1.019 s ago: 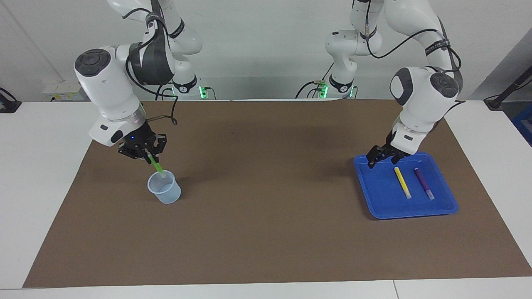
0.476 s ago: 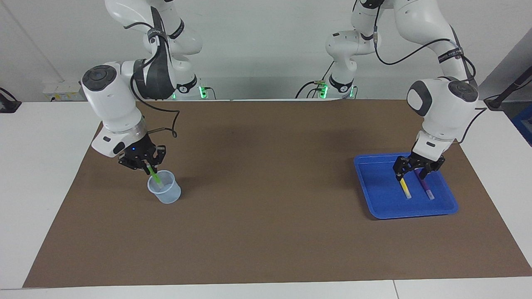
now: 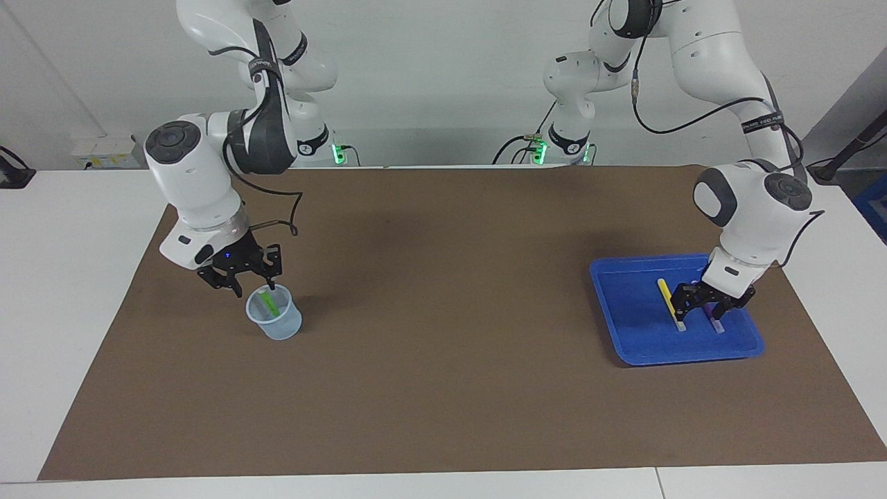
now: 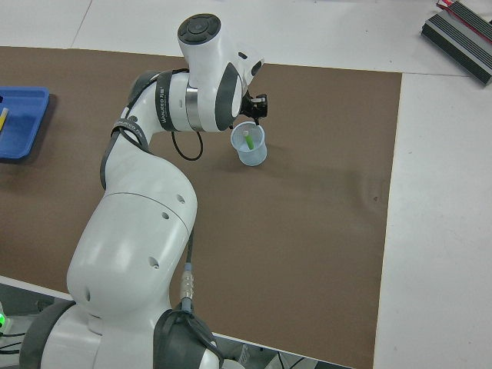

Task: Transfer and insert pens with both arms
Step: 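Insert the green pen into the white cup with the right gripper, then grasp the yellow pen with the left gripper while the right gripper returns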

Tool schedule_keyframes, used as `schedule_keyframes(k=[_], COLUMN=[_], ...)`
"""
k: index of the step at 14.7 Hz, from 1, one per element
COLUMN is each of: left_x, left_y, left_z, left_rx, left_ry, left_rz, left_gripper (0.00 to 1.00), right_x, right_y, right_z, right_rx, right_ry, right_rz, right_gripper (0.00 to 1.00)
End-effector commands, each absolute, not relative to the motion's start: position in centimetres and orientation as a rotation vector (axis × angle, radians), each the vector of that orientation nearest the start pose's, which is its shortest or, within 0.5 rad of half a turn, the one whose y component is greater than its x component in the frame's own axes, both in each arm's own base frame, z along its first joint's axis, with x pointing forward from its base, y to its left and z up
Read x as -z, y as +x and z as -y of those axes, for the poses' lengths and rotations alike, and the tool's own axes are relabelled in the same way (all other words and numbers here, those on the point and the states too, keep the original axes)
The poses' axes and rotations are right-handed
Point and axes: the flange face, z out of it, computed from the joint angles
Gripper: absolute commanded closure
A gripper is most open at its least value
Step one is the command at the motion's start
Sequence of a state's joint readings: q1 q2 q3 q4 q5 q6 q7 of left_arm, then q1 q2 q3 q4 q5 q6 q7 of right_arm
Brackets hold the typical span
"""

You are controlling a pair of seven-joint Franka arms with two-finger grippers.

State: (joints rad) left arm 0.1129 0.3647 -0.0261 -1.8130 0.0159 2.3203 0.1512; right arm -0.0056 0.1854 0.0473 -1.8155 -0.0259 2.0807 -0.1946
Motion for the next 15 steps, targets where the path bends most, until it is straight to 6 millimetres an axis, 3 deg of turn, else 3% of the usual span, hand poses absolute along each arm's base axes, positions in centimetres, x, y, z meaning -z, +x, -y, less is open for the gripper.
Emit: schedule_keyframes(k=[1, 5, 9, 15], left_x=[-33.6, -32.6, -31.9, -31.1], left_y=[63.7, 63.2, 62.5, 61.1], left_z=[-6.1, -7.2, -7.3, -7.1], left_rx=[0.217, 0.23, 0.191, 0.136], left_ry=[-3.096, -3.093, -3.1, -3.107], left_rz=[-0.14, -0.125, -0.121, -0.122], left_gripper=[0.16, 0.2, 0.26, 0.35], right_x=[-45.8, -48.7, -50.8, -51.7], right_y=[61.1, 60.3, 59.4, 58.5], right_z=[-2.6, -4.1, -5.4, -7.9], right_rx=[0.097, 0.037, -0.019, -0.034], right_ry=[-3.13, -3.072, -2.942, -2.879], right_rz=[0.355, 0.303, 0.139, 0.119], right_gripper=[0.0, 0.0, 0.0, 0.0])
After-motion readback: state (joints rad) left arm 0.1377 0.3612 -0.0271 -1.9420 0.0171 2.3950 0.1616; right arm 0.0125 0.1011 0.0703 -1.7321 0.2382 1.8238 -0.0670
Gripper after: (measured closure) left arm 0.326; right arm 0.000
